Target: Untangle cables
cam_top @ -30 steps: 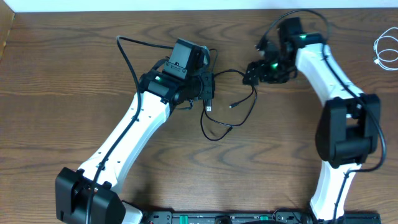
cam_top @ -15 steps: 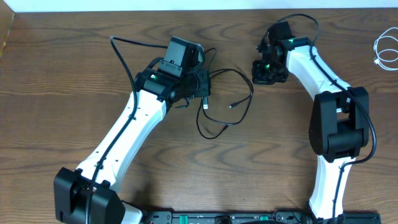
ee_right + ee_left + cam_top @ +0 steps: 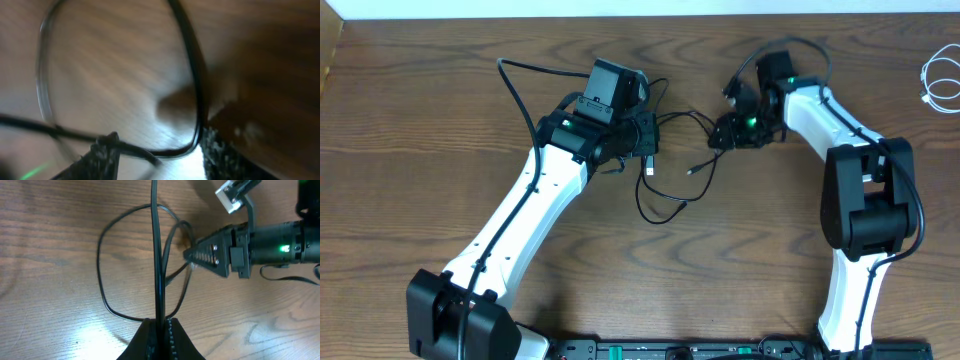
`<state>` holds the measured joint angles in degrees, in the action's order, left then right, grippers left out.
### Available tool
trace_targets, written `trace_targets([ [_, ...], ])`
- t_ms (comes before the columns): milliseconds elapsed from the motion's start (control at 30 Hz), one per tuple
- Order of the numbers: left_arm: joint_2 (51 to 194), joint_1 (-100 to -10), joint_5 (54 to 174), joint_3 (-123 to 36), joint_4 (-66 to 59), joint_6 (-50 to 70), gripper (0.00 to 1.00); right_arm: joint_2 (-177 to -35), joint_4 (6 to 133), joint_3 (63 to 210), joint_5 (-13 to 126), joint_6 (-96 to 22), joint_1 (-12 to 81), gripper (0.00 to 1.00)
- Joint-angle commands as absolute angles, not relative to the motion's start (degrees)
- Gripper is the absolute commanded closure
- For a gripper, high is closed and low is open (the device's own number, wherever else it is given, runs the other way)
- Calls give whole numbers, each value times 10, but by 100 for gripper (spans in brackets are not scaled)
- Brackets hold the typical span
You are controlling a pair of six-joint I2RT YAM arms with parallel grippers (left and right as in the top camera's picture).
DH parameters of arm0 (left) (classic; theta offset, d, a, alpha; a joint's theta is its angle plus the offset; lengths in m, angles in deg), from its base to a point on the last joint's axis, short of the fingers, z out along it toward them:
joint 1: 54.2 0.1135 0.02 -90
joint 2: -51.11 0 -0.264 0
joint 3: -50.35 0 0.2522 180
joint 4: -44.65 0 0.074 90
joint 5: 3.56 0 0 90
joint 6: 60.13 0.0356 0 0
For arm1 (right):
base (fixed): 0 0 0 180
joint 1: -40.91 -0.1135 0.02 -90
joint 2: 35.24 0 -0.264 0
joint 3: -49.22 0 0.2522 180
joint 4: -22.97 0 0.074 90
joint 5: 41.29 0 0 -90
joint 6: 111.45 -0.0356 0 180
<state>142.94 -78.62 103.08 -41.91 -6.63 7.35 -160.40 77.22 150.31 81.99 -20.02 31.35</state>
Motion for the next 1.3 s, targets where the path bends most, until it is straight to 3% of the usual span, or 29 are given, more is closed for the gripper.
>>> trace_targets([
  [0, 1429, -785, 1038, -426, -66, 71, 92, -1591, 733, 1463, 885, -175, 318, 46],
  [233, 1429, -785, 1038, -426, -66, 71, 92, -1591, 691, 1455, 853, -201, 300, 52],
  [333, 1429, -785, 1038, -426, -66, 70, 92, -1591, 687, 1451, 681, -329, 275, 66],
  [400, 1429, -785, 1038, -426, -66, 71, 92, -1591, 692, 1447, 583, -402, 259, 88],
  [467, 1429, -785, 1038, -426, -66, 71, 92, -1591, 701, 1447, 552, -438, 256, 99],
  [500, 1429, -785, 1038, -426, -66, 71, 86, -1588, 709, 1447, 551, -449, 261, 99],
  [567, 1429, -785, 1038, -426, -66, 71, 83, -1582, 722, 1448, 551, -449, 271, 99],
  [600, 1429, -785, 1038, -426, -66, 71, 74, -1573, 739, 1450, 551, -448, 282, 99],
  [667, 1429, -785, 1038, -426, -66, 71, 66, -1549, 766, 1452, 551, -438, 302, 99],
  [933, 1429, -785, 1038, -425, -66, 71, 66, -1392, 848, 1455, 628, -324, 380, 99],
  [1267, 1429, -785, 1038, -425, -66, 71, 66, -1163, 897, 1585, 667, -370, 526, 99],
])
